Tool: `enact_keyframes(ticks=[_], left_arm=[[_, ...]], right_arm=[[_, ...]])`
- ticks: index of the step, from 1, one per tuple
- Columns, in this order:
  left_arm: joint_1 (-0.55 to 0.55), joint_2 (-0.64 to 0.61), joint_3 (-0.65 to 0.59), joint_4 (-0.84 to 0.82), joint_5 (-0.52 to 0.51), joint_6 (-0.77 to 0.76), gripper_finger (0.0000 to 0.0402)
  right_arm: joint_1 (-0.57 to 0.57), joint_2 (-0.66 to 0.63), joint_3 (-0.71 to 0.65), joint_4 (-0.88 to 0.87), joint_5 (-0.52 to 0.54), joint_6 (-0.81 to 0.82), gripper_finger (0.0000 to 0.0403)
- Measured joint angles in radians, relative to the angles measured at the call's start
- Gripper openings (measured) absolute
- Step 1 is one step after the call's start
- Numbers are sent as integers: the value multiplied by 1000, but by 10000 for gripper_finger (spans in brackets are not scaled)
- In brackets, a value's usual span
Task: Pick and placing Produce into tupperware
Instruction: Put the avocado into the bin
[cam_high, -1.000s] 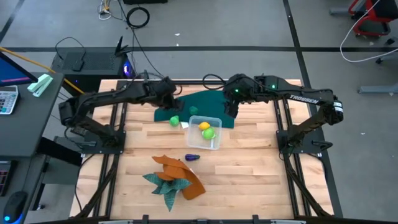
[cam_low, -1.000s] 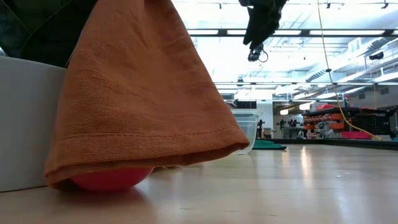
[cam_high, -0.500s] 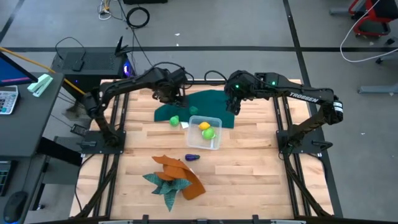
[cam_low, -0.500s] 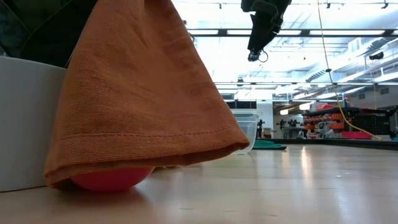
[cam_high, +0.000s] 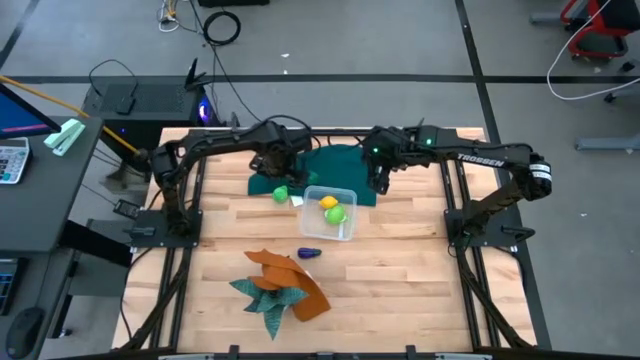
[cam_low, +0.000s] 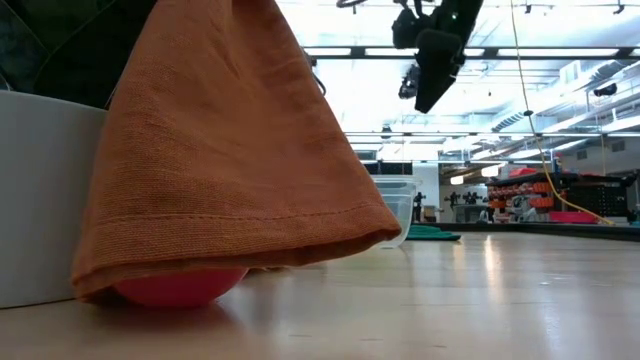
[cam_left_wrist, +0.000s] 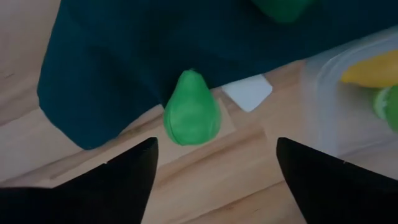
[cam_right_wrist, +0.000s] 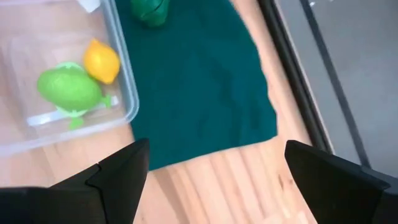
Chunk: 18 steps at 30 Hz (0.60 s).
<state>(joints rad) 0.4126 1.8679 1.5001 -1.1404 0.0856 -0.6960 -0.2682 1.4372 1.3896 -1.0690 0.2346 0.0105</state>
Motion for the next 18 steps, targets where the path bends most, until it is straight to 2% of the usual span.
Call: enact_keyframes(ticks=[8, 18], left_arm=[[-4, -2, -51, -9, -12, -5, 396], [-14, -2, -89, 64, -86, -53, 394]], right_arm=[[3, 0, -7, 29, -6, 16, 336], [3, 0, -7, 56, -5, 18, 336]])
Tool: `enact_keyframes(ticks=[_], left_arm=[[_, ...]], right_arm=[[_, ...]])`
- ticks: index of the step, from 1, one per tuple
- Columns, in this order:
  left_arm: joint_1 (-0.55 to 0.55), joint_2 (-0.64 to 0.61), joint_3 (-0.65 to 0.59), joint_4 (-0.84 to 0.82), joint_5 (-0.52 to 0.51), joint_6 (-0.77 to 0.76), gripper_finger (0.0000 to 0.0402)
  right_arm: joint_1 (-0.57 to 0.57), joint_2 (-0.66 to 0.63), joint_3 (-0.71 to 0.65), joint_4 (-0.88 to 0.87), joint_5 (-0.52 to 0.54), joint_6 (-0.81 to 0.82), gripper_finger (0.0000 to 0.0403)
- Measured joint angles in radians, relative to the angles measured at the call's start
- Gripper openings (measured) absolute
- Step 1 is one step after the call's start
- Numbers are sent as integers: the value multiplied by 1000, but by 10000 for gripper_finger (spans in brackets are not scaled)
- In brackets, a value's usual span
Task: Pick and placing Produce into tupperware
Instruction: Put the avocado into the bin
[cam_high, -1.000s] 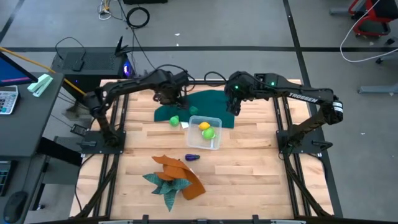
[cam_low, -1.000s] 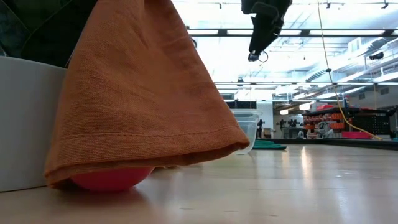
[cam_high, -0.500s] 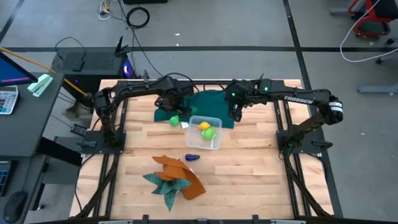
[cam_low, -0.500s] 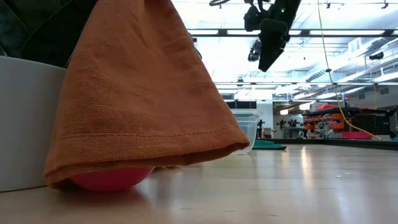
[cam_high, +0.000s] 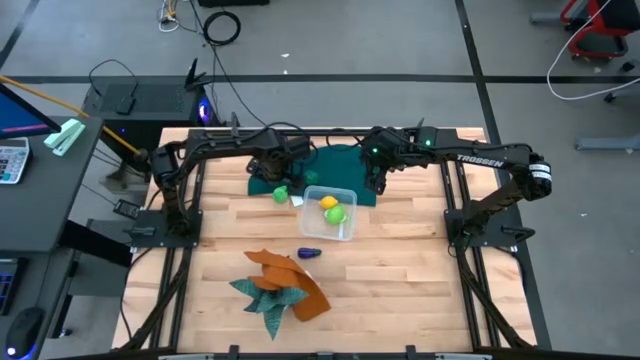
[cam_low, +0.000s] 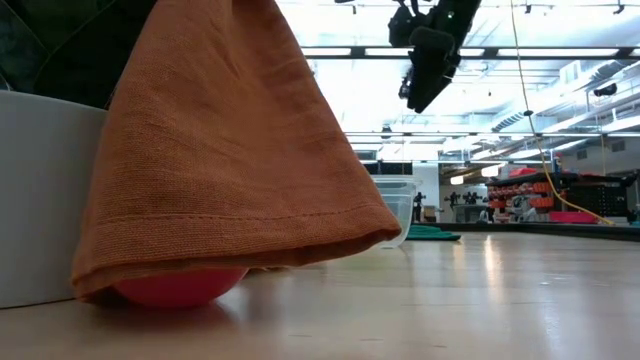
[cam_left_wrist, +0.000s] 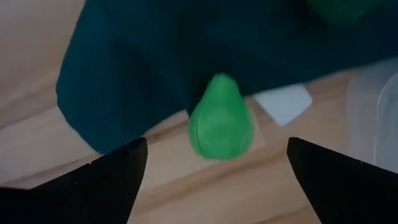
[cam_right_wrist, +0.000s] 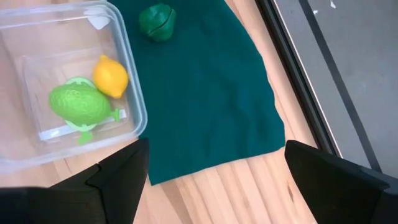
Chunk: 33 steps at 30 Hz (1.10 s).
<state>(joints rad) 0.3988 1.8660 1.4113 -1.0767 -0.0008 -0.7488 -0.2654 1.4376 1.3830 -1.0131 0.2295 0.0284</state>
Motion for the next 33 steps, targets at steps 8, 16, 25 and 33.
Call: enact_keyframes(ticks=[8, 16, 25, 33], left_arm=[[0, 0, 0, 24, -27, -7, 396], [2, 0, -63, 57, -29, -30, 396], [-11, 0, -131, 130, -5, -54, 396], [-10, 0, -143, 165, 13, -59, 396]], right_arm=[[0, 0, 0, -1, -3, 6, 336], [0, 0, 0, -1, -8, 8, 336], [0, 0, 0, 0, -10, 8, 336], [0, 0, 0, 0, -11, 8, 336]])
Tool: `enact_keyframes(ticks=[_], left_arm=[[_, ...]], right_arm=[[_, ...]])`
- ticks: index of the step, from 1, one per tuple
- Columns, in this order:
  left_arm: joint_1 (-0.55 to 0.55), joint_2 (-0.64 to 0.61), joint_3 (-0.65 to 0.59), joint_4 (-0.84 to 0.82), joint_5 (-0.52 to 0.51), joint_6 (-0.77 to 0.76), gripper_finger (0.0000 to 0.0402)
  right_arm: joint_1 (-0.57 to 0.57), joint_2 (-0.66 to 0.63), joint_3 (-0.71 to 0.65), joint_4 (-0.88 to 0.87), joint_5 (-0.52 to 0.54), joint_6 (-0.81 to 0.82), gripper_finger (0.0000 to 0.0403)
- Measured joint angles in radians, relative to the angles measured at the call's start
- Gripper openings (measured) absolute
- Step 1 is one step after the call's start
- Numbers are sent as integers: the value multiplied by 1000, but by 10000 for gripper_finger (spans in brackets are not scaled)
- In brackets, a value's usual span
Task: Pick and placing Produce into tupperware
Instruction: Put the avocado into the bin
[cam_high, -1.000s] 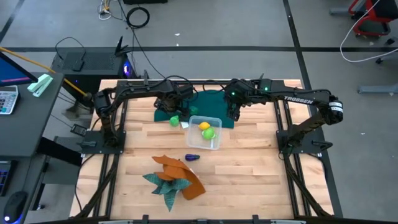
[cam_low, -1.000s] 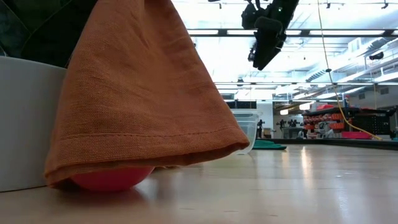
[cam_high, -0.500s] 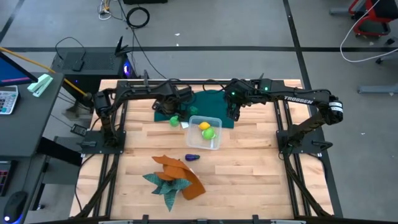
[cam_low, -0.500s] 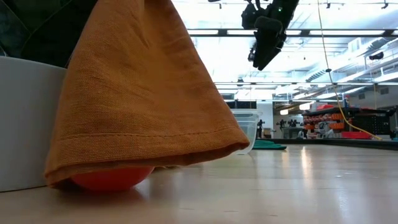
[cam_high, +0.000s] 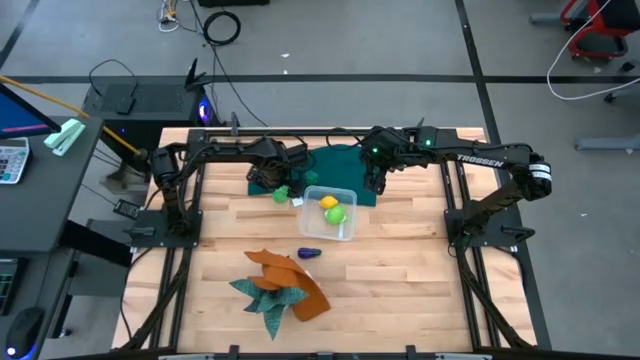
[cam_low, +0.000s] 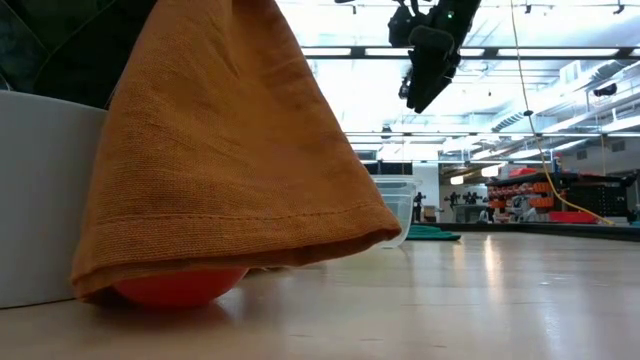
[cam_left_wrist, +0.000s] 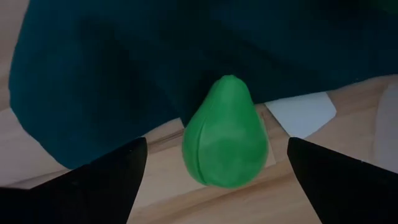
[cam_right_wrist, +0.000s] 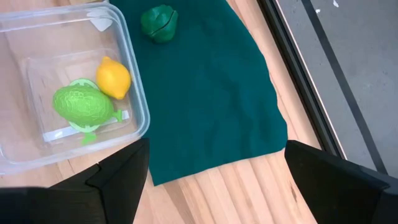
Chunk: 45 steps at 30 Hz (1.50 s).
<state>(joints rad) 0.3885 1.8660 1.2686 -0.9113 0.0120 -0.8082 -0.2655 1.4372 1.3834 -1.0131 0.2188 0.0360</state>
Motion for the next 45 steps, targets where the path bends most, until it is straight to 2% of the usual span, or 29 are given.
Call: enact_keyframes(ticks=[33, 45], left_arm=[[-6, 0, 0, 53, 70, -19, 396], [-28, 51, 0, 45, 64, -5, 395]], right_arm=[[0, 0, 0, 1, 0, 13, 336], [0, 0, 0, 1, 0, 14, 336]])
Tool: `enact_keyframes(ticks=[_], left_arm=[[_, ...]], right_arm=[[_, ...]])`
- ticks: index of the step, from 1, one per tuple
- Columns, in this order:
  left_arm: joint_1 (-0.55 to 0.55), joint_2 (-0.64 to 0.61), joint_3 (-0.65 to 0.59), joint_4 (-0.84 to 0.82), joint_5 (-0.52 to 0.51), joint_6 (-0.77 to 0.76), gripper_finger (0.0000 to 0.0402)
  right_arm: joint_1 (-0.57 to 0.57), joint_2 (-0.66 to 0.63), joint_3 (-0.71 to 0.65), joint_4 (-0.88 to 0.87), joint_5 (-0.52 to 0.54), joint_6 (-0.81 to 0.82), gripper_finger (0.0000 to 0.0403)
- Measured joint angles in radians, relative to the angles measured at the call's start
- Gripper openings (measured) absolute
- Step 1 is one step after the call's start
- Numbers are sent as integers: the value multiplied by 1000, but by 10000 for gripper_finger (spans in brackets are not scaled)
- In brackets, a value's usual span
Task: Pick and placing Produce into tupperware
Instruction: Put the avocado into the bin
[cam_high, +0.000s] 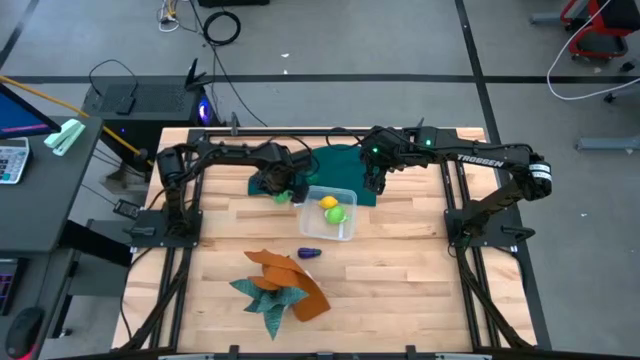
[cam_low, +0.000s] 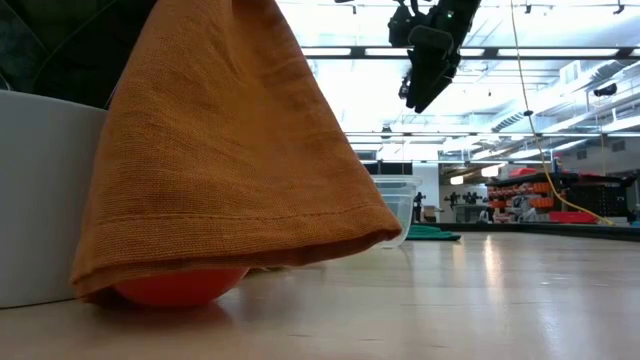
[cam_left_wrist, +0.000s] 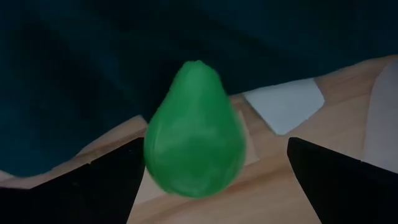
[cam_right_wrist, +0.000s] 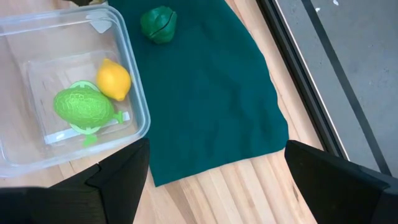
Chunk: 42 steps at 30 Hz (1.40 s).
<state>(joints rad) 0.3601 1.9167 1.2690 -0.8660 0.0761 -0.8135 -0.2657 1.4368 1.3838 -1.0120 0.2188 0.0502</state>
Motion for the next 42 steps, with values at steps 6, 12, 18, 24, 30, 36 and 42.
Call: enact_keyframes(ticks=[6, 12, 18, 24, 30, 36, 42], left_arm=[[-5, 0, 0, 5, -18, -1, 395], [-6, 0, 0, 5, -20, 12, 368], [-6, 0, 0, 6, -19, 39, 311], [-6, 0, 0, 8, -19, 40, 264], [-6, -1, 0, 9, -19, 40, 237], [-6, -1, 0, 9, -19, 48, 249], [-6, -1, 23, -22, -19, 78, 241]], right_arm=[[0, 0, 1, 7, 0, 0, 336], [0, 0, 1, 10, 0, 1, 336], [0, 0, 1, 10, 0, 1, 336], [0, 0, 1, 10, 0, 0, 336], [0, 0, 1, 10, 0, 0, 336], [0, 0, 1, 10, 0, 0, 336], [0, 0, 1, 10, 0, 0, 336]])
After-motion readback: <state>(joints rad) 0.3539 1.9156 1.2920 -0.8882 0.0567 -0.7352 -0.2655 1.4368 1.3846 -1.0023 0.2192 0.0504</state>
